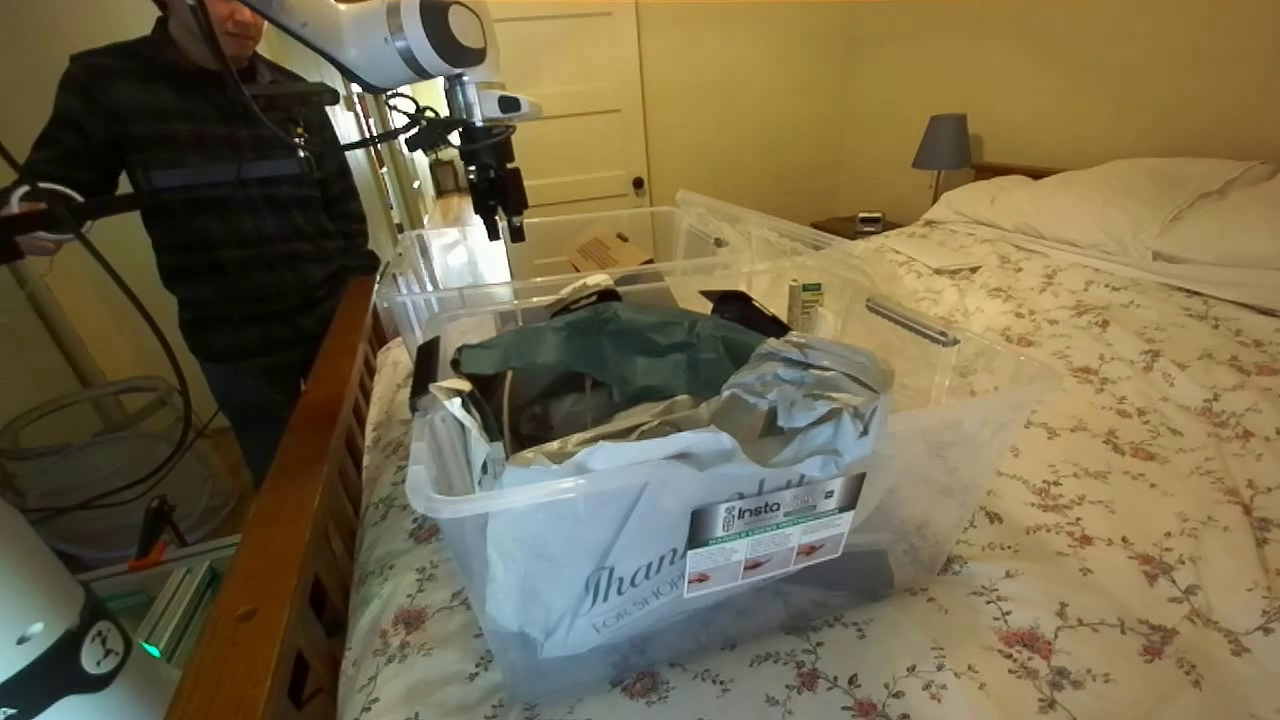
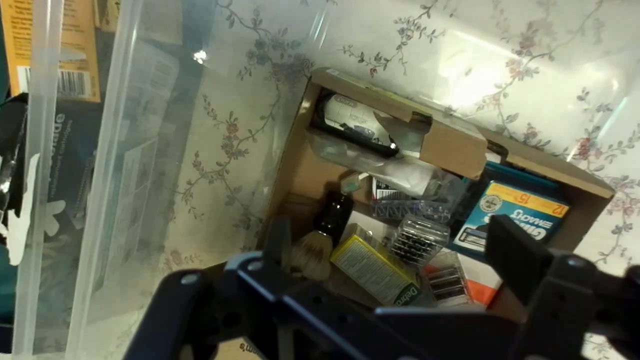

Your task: Move two white boxes to the storage bin on the right

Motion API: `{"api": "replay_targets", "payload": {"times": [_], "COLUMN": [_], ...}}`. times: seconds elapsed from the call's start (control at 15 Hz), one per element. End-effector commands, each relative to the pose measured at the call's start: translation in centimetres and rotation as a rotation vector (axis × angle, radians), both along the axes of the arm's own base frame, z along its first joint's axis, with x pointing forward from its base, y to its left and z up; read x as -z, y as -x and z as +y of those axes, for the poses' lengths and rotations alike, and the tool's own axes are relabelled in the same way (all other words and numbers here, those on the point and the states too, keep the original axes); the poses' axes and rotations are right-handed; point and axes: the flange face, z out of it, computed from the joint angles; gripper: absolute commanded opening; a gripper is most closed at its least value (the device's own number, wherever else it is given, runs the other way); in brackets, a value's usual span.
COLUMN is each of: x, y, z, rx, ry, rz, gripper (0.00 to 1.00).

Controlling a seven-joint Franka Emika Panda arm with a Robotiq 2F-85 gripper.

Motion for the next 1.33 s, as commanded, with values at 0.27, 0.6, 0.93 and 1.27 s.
{"api": "replay_targets", "payload": {"times": [0.27, 0.6, 0.93, 1.27], "x": [4.7, 9.8, 9.9, 9.6], "y": [0.9, 2.9, -1.1, -3.8], "z": [5.0, 11.8, 14.3, 11.7], "rx": [0.159, 0.135, 0.206, 0.221], "ry": [-0.015, -0.171, -0.299, -0.243], "rz": [0.048, 0.086, -0.103, -0.128], "gripper": [1.0, 1.0, 1.0, 1.0]}}
